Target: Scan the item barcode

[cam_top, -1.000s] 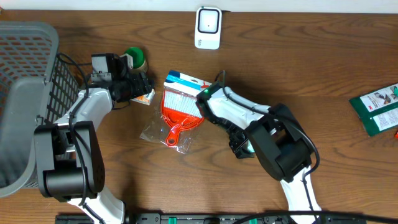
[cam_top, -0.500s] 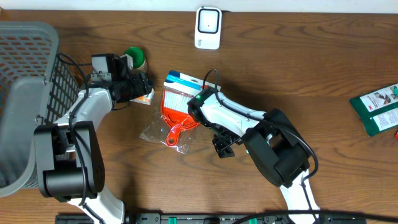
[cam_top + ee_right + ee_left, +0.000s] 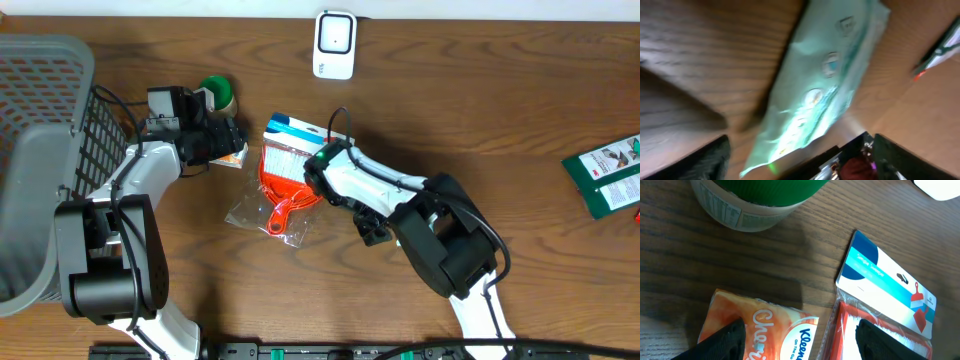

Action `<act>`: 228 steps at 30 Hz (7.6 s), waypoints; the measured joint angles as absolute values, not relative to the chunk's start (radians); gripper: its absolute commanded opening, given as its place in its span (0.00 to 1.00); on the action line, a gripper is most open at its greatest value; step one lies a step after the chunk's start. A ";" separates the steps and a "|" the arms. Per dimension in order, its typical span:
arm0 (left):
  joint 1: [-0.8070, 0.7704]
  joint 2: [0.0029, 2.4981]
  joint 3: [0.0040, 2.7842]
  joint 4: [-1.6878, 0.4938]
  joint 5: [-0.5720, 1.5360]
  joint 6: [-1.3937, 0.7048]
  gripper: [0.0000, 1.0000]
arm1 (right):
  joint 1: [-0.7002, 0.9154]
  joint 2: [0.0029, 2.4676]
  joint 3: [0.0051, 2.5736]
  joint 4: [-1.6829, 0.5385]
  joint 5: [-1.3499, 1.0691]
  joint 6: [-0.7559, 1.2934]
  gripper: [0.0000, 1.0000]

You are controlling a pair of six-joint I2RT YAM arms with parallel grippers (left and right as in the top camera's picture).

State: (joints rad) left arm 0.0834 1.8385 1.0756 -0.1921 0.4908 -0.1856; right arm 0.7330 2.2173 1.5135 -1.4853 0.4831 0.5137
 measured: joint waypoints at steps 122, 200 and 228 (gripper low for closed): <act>0.083 1.839 1.071 -0.198 0.411 -0.183 0.71 | 0.553 2.231 2.016 -0.712 0.361 -0.029 0.01; 0.083 1.842 1.071 -0.203 0.359 -0.183 0.71 | 0.202 2.666 2.033 0.161 -1.220 0.356 0.01; 0.083 1.845 1.071 -0.202 0.359 -0.182 0.71 | 0.140 2.666 2.033 0.227 -1.267 0.410 0.01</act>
State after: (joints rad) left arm 0.0834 1.8450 1.0710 -0.2016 0.3592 -0.1822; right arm 0.1398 2.6659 2.0335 0.2268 -1.2671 0.4103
